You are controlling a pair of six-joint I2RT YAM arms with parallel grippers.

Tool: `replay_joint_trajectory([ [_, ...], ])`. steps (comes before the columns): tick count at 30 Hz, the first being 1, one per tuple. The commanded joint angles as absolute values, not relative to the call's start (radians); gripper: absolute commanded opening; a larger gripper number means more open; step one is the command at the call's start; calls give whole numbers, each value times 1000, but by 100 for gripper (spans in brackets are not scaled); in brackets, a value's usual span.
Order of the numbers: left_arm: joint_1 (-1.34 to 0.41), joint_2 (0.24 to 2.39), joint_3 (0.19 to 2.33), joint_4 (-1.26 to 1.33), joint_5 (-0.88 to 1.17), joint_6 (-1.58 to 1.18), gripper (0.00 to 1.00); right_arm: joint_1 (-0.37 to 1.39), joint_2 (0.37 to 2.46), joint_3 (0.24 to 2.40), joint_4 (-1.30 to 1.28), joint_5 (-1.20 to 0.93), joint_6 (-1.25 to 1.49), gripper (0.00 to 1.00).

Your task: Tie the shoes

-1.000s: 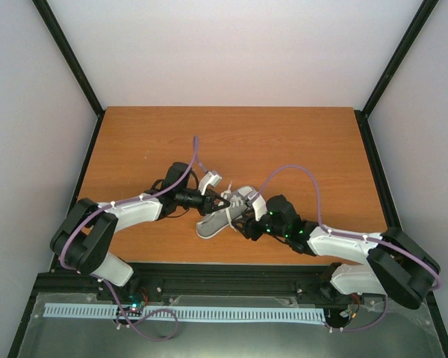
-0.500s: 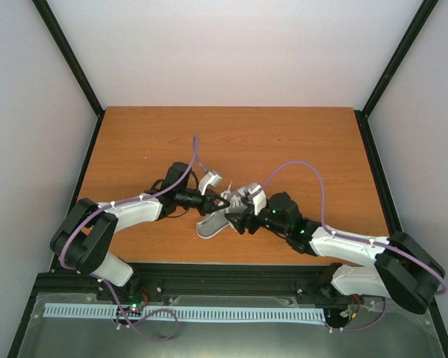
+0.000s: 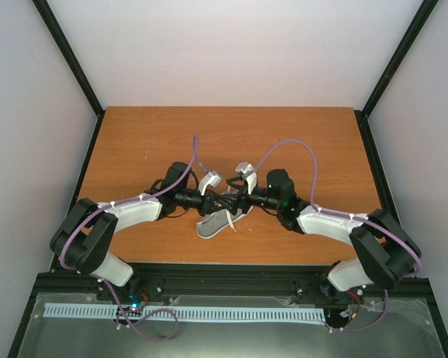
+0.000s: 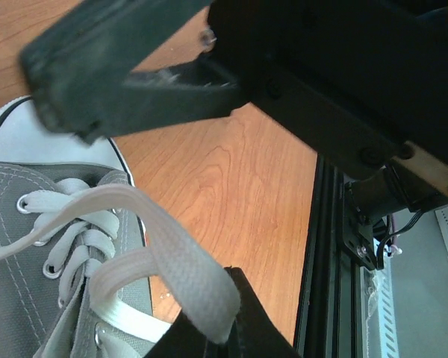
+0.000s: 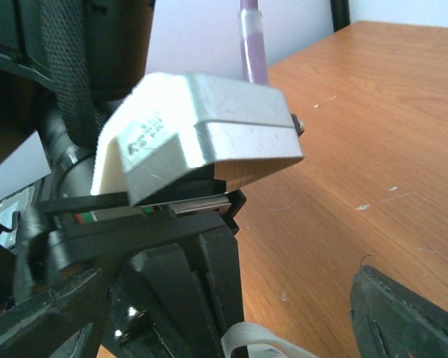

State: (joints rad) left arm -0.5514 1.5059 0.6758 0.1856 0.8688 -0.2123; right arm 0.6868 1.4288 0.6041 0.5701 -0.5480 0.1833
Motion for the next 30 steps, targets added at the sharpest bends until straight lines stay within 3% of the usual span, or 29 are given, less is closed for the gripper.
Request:
replay_joint_trajectory([
  [1, -559, 1488, 679, 204, 893, -192, 1, 683, 1501, 646, 645, -644, 176, 87],
  [30, -526, 1497, 687, 259, 945, -270, 1, 684, 1669, 594, 756, -726, 211, 80],
])
